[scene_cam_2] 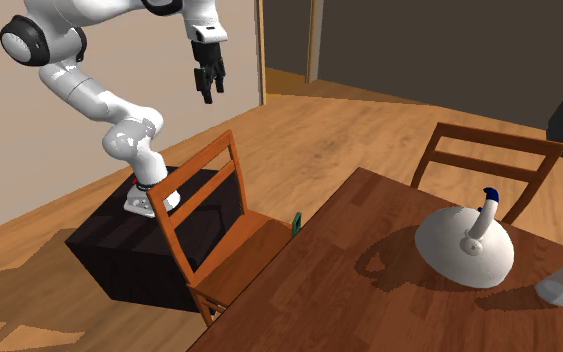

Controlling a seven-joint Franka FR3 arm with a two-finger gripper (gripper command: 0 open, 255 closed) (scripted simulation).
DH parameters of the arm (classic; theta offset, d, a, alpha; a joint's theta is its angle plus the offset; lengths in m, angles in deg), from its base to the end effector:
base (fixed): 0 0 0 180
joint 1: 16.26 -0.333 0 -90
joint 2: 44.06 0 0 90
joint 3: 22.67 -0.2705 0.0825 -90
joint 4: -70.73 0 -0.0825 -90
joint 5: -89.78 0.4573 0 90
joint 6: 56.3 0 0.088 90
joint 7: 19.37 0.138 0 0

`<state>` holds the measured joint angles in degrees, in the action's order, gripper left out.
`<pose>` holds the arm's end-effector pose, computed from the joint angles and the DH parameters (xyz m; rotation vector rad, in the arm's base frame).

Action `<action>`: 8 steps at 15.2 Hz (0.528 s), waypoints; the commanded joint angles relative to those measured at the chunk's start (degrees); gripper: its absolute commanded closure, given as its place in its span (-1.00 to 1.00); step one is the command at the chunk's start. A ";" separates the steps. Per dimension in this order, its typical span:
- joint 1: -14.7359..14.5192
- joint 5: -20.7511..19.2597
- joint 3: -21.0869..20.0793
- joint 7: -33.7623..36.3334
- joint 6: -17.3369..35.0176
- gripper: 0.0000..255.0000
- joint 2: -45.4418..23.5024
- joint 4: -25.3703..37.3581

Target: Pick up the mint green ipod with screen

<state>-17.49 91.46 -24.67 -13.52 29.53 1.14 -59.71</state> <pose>0.4037 0.0286 0.5650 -3.1352 0.0841 -0.0151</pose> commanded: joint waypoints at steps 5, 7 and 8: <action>0.38 -0.69 0.98 -1.40 7.73 -1.00 -3.59 -4.21; 0.59 -0.99 1.46 -2.08 11.64 -1.00 -5.87 -5.86; 0.68 -1.14 1.70 -2.41 13.59 -1.00 -7.13 -6.57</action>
<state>-16.95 90.54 -23.30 -15.48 40.82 -3.98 -66.07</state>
